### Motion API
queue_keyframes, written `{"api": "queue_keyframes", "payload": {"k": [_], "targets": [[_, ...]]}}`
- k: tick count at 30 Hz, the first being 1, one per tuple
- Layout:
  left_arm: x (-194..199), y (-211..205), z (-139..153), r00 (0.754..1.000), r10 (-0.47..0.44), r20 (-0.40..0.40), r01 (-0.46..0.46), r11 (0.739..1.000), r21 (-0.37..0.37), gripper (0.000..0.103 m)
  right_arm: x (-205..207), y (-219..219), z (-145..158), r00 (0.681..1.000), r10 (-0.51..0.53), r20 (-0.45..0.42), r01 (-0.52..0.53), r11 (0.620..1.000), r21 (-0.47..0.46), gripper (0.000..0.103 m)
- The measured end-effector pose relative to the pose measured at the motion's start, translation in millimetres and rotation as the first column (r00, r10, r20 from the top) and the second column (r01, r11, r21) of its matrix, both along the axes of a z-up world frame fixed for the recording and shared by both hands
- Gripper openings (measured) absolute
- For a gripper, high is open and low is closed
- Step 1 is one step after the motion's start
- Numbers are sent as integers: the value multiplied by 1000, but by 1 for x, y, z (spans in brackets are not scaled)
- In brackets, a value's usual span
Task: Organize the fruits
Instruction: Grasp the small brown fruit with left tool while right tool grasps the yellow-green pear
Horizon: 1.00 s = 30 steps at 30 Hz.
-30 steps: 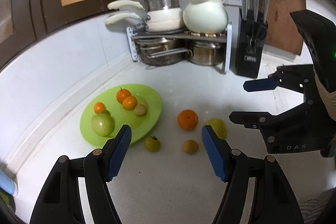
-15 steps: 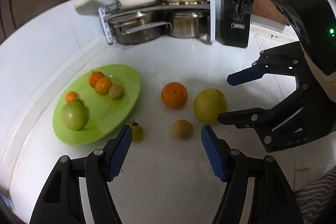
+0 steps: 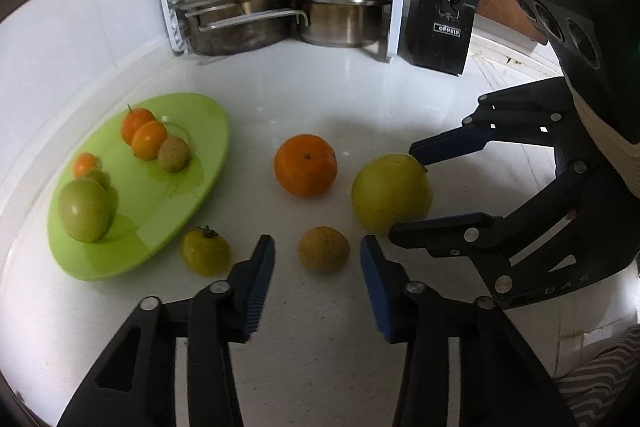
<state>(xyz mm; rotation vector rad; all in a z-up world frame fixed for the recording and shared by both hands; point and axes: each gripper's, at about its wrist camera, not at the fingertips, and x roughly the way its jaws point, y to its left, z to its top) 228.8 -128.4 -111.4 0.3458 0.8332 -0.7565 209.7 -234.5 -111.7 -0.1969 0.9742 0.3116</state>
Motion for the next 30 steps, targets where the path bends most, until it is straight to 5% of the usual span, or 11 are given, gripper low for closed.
{"api": "queue_keyframes", "payload": {"k": [8,30], "targets": [[1,-4,-4,1000,-12,-23,12,1000,-9,29,7,-2,-4,1000,1,-19,-1,1000,25,60],[-8,16,14,991,134,-23,-135,990,-48,29,4,-2,-1,1000,-17,-2,17,998,56,50]]}}
